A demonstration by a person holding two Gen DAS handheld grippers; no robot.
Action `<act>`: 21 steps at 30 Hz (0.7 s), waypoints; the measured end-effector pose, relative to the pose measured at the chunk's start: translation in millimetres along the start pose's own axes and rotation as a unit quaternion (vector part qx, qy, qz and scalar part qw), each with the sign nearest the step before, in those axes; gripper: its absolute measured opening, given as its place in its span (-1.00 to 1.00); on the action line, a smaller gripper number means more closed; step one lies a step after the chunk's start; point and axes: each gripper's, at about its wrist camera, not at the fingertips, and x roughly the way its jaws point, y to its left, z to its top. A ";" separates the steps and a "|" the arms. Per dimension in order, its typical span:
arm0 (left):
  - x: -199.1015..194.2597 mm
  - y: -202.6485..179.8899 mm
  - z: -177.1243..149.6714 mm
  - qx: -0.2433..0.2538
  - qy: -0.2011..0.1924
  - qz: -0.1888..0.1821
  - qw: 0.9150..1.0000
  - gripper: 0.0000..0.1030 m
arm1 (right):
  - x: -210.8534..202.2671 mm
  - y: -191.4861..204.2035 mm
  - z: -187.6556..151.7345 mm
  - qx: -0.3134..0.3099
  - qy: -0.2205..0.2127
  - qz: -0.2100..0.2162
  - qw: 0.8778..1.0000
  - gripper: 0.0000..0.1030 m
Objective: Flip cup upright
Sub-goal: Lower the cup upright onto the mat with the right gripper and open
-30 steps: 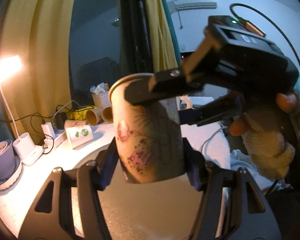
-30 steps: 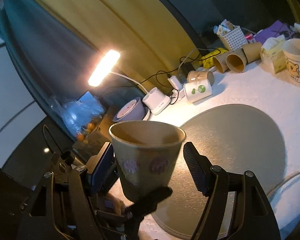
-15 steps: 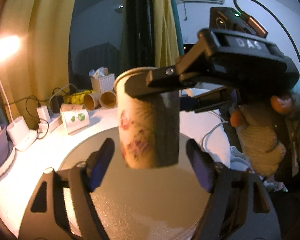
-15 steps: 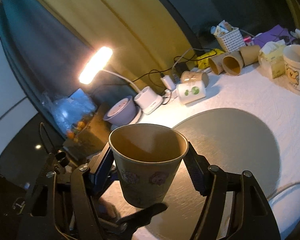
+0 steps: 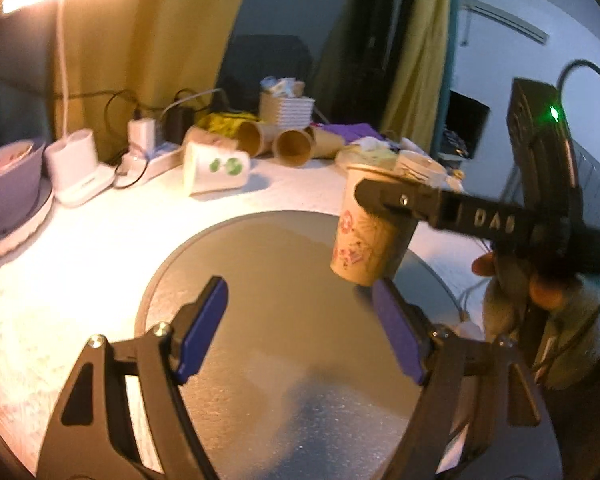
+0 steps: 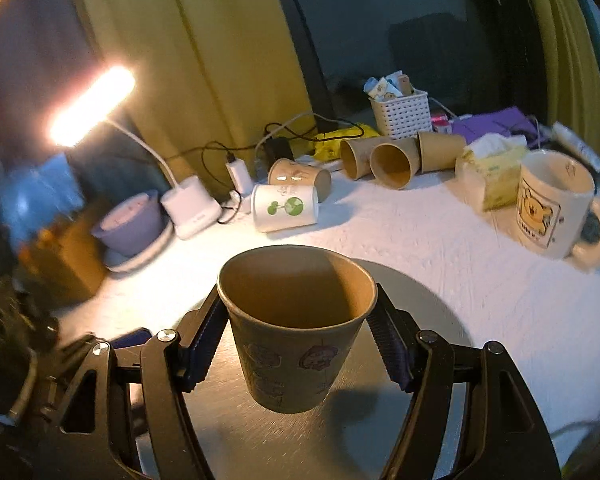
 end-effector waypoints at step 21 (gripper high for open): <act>7.9 27.3 -2.6 -0.058 0.025 0.059 0.996 0.48 | 18.8 17.3 -21.8 -0.085 0.001 -0.094 0.992 0.41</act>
